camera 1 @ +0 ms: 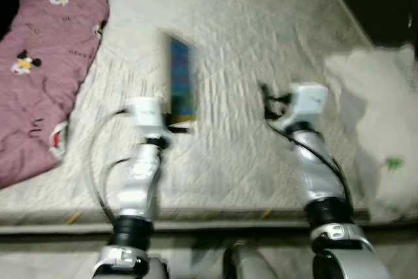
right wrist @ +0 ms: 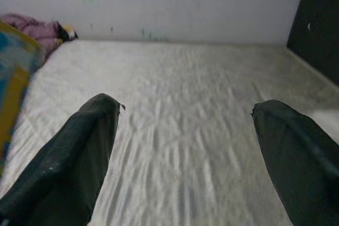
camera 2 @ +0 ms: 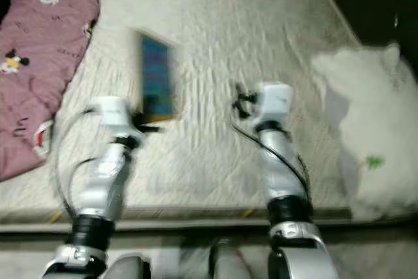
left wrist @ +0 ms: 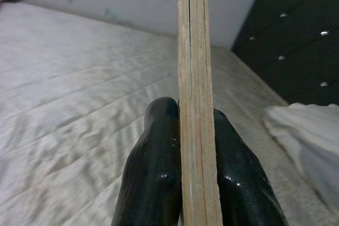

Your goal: Clean up the room

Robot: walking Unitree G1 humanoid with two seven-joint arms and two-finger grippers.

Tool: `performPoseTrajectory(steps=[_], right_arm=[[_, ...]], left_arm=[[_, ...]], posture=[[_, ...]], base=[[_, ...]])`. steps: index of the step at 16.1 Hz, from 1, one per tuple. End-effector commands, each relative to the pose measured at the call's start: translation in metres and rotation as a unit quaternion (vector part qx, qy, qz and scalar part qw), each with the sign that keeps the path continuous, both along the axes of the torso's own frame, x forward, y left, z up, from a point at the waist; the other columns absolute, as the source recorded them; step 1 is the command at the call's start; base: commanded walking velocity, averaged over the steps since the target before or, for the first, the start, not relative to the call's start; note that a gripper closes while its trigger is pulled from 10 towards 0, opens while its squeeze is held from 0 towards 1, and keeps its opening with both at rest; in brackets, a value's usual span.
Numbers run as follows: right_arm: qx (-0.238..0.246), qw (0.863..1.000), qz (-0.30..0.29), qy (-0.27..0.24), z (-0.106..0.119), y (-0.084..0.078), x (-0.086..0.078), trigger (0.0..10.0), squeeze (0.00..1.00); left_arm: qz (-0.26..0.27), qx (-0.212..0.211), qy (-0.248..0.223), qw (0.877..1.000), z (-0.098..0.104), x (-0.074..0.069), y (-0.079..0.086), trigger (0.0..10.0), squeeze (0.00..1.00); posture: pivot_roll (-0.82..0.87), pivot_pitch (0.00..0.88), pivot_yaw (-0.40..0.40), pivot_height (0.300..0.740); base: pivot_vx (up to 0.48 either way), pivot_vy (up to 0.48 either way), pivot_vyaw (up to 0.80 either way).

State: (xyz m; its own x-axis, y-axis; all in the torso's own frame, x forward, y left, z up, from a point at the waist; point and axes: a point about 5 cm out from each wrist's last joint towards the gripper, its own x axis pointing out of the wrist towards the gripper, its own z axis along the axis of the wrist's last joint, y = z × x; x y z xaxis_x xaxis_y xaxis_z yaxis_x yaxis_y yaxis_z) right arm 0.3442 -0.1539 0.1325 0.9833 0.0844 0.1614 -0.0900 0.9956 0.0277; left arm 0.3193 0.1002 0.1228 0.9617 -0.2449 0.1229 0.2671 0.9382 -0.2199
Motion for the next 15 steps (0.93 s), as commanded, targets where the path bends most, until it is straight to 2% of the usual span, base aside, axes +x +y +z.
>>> performPoseTrajectory(steps=[1, 13, 15], right_arm=[[0.005, 1.000, 0.027, -0.011, 0.0051, 0.0184, 0.0010, 10.0, 0.00], [-0.010, 0.999, 0.028, -0.019, 0.0060, 0.0191, 0.0016, 10.0, 0.00], [-0.013, 0.999, 0.030, -0.024, 0.0081, 0.0205, 0.0020, 10.0, 0.00]], left_arm=[[0.036, 0.010, 0.000, 0.999, -0.0020, -0.0001, 0.0218, 10.0, 0.00], [0.048, 0.015, -0.002, 0.999, -0.0006, 0.0014, 0.0228, 10.0, 0.00], [0.048, 0.015, -0.005, 0.999, -0.0002, 0.0010, 0.0224, 10.0, 0.00]], posture=[[-0.01, 0.128, -0.014, 0.740], [-0.01, 0.137, -0.016, 0.740], [-0.01, 0.137, -0.018, 0.740]], base=[[0.000, 0.000, 0.00], [0.000, 0.000, 0.00], [0.000, 0.000, 0.40]])
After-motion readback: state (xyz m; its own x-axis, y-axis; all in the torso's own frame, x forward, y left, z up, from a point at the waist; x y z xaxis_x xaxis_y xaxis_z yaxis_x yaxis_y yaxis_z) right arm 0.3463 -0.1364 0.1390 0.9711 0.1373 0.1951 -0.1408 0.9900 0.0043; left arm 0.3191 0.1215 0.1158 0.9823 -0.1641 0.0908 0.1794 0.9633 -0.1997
